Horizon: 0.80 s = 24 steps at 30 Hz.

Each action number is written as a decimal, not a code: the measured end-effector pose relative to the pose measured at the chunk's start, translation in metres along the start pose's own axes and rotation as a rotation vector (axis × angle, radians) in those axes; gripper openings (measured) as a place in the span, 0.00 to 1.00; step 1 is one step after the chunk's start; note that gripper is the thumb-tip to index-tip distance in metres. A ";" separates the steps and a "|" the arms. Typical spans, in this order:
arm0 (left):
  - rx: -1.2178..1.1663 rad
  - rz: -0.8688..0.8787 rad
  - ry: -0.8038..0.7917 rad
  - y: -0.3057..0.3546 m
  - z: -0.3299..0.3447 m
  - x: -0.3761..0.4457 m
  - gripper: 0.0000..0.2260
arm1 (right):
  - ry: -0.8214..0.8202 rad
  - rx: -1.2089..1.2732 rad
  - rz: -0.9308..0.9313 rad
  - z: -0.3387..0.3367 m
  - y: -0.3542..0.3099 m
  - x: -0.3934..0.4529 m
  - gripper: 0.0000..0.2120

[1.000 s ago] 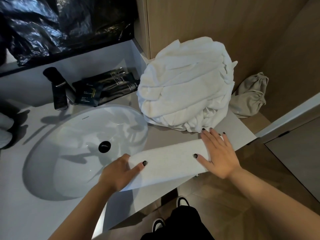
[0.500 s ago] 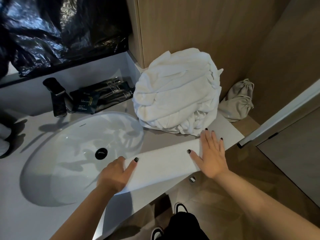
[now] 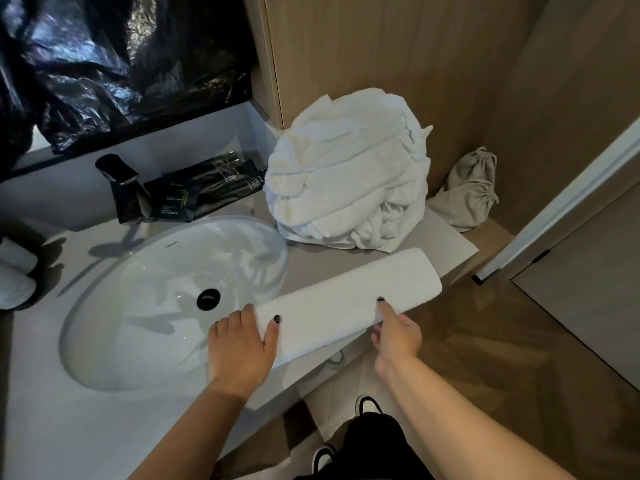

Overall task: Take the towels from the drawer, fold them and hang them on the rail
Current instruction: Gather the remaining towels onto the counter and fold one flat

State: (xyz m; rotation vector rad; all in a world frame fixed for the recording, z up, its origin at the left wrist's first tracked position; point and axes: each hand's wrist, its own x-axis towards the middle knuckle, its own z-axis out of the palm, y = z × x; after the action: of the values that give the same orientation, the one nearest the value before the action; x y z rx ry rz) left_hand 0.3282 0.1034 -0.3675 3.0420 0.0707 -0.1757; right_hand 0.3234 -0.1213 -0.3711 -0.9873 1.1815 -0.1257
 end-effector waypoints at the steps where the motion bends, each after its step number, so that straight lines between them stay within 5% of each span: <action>1: 0.005 0.006 -0.001 0.000 0.000 -0.004 0.37 | -0.016 0.019 0.019 0.000 -0.003 -0.001 0.14; 5: 0.016 0.044 0.044 -0.001 0.002 -0.024 0.31 | -0.080 0.073 0.037 -0.005 -0.013 -0.002 0.08; 11: -0.093 0.015 -0.082 0.016 0.001 -0.029 0.29 | -0.267 0.256 0.029 -0.010 -0.029 -0.016 0.15; 18: -0.711 0.267 -0.134 0.068 -0.050 -0.014 0.28 | -0.520 0.294 -0.168 -0.023 -0.076 -0.042 0.15; 24: -1.130 0.470 -0.196 0.138 -0.116 0.005 0.08 | -0.666 0.094 -0.553 -0.047 -0.157 -0.077 0.23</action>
State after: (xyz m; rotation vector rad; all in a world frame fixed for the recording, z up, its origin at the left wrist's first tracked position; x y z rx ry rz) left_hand 0.3532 -0.0223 -0.2411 1.8380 -0.4075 -0.2703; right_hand 0.3144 -0.1989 -0.2075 -1.1323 0.2783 -0.2628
